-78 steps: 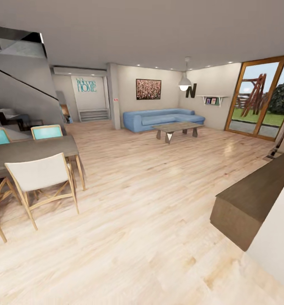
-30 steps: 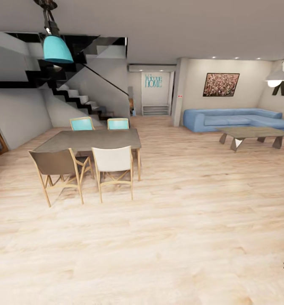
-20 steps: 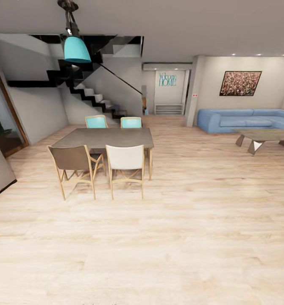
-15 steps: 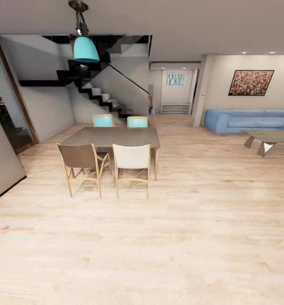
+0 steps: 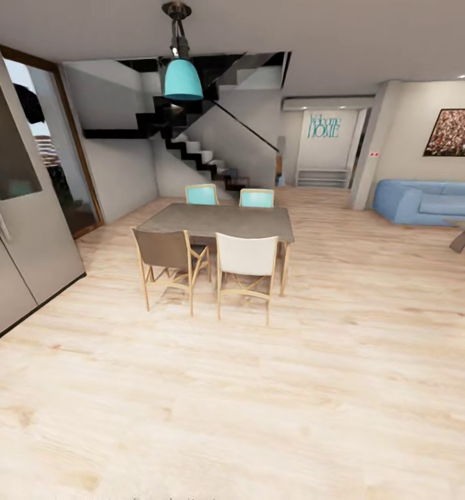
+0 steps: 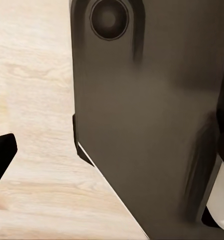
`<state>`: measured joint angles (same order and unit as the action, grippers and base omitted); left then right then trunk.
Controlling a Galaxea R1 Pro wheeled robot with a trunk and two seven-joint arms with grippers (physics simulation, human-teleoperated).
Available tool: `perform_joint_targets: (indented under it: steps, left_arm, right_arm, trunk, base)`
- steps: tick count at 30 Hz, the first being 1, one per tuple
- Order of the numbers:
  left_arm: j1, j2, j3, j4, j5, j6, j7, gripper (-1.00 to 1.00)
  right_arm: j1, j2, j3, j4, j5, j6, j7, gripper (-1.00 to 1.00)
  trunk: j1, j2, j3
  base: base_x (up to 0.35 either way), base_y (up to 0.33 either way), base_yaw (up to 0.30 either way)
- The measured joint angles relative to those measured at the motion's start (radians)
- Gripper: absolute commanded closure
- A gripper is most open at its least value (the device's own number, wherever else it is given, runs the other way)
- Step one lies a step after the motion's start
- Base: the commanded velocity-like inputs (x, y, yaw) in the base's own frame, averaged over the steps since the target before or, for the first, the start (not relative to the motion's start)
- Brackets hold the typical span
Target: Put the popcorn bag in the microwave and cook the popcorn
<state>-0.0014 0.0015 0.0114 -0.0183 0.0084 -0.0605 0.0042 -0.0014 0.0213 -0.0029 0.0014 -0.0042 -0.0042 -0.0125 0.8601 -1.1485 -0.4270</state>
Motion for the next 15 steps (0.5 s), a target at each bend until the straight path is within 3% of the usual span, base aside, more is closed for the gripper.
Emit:
perform_joint_targets:
  steps: [15]
  left_arm:
    - [0.0, 0.0, -0.001, 0.0, 0.0, 0.0, 0.0, -1.0]
  right_arm:
    - [0.0, 0.0, 0.0, 0.0, 0.0, 0.001, 0.0, -1.0]
  trunk:
    - [0.0, 0.0, -0.01]
  base:
    - [0.0, 0.0, 0.298]
